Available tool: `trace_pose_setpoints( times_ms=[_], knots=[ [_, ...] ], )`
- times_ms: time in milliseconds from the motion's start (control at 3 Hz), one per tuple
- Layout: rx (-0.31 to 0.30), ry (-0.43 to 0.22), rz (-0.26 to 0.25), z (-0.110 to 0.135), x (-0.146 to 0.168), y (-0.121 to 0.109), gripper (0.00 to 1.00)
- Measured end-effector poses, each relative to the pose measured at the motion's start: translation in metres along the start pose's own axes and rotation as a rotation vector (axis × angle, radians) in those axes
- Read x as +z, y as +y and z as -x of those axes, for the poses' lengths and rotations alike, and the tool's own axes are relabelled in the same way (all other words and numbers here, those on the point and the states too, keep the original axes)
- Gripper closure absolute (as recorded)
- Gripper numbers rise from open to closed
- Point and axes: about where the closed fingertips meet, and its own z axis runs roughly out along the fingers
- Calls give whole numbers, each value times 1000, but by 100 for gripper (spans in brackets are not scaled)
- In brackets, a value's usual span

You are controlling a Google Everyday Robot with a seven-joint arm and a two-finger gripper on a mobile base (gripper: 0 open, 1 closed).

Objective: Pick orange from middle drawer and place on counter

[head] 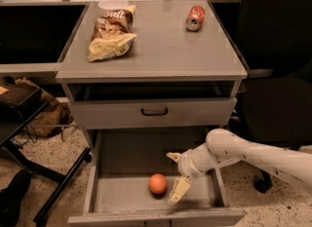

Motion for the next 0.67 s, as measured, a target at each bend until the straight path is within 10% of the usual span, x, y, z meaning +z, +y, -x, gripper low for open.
trace_pose_setpoints(
  times_ms=[667],
  knots=[
    [-24, -21, 21, 3, 15, -7, 0]
  ],
)
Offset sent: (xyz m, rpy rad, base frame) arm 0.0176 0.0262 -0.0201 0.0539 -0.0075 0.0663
